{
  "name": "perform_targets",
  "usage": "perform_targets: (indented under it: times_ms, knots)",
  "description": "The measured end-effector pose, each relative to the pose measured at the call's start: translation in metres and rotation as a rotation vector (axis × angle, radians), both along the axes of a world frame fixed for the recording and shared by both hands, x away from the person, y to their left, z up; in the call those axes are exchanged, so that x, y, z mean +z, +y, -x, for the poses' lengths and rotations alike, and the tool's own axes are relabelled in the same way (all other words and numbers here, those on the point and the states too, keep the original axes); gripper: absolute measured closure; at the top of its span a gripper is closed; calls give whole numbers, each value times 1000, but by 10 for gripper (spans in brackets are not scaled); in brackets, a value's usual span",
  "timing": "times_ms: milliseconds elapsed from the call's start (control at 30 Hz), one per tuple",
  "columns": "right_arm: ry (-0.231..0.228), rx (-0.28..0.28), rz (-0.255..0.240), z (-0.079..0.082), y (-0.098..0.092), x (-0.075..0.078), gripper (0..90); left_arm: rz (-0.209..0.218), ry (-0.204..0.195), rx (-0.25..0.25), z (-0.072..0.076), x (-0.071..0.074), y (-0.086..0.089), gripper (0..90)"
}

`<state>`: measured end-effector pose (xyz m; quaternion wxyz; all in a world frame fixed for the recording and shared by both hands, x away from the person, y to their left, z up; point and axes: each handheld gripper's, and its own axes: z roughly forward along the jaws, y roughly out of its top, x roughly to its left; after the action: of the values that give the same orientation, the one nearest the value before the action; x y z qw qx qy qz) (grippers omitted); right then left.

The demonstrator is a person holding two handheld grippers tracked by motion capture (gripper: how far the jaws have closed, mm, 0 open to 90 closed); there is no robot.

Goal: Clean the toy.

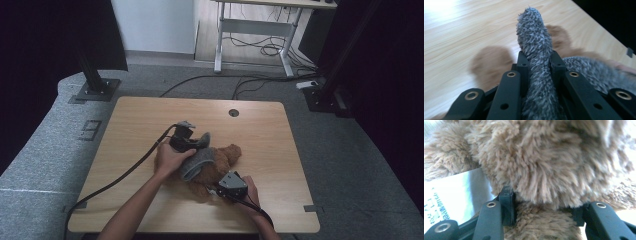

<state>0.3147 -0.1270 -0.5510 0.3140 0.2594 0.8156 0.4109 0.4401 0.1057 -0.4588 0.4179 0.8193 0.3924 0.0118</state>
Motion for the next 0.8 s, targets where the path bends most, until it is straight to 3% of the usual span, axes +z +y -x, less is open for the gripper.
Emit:
perform_targets:
  times_ms: [233,300,433,633,700,800]
  knots:
    - [1,5,-10,3,0,0,480,37,-22,35,12,2,39,746]
    - [3,14,-22,3,-1,0,423,51,-16,25,18,-3,42,746]
    - [52,35,-68,1,-10,3,240,91,-34,18,27,-13,43,752]
    - [112,46,-202,1,-34,25,150,115,-67,29,38,-18,49,759]
    - [117,49,-213,1,-36,32,137,123,-81,33,43,-20,50,761]
    - [130,73,-329,-1,-38,45,141,113,-113,36,51,-21,48,762]
